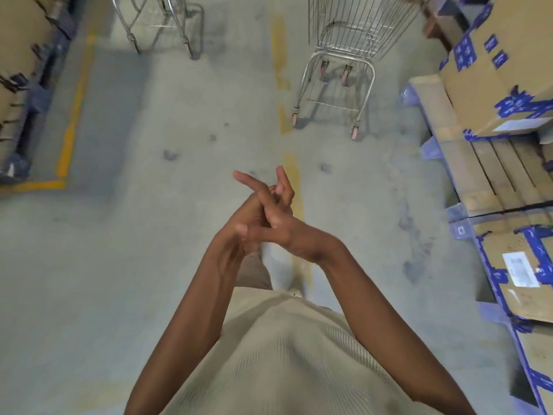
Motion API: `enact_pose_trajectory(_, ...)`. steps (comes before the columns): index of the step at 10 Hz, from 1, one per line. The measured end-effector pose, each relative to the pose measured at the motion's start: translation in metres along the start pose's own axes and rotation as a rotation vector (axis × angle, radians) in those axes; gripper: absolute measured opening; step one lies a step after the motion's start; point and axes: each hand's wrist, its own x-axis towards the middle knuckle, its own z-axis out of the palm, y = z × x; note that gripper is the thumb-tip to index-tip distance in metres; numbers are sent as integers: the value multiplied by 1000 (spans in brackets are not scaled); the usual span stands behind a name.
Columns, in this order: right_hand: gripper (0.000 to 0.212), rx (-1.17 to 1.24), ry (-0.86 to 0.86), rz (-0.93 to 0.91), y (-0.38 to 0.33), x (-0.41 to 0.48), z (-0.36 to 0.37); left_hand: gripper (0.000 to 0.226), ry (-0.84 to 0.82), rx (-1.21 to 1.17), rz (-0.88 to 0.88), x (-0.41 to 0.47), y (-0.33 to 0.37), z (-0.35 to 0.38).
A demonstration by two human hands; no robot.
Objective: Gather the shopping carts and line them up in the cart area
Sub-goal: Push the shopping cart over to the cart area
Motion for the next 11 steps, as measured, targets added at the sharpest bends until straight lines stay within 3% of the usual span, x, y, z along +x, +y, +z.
enact_pose_trajectory(1,63,-14,231,34,17,73,-56,17,120,-164,42,75,50,-8)
enact_pose_trajectory(2,57,-77,296,17,25,141,-112,6,92,-246,46,146,98,-17)
enact_pose_trajectory(3,63,-443,451,-88,19,214,-175,16,81,-224,80,214,185,-23)
enact_pose_trajectory(4,69,-721,572,-202,4,275,-230,28,65,-366,112,279,246,-29)
enact_pose_trajectory(5,72,-783,685,-218,-5,309,-288,22,-56,-379,90,328,297,-16)
enact_pose_trajectory(6,76,-727,772,-227,0,329,-333,27,-73,-303,47,378,322,-4)
enact_pose_trajectory(8,64,-705,898,-303,15,367,-450,21,-192,-75,95,486,375,22)
enact_pose_trajectory(9,45,-822,1017,-301,33,381,-531,18,-137,363,300,552,402,39)
enact_pose_trajectory(10,25,-981,1136,-187,51,382,-624,12,126,722,512,616,420,50)
enact_pose_trajectory(11,20,-984,1189,37,75,383,-707,10,286,1053,705,675,439,43)
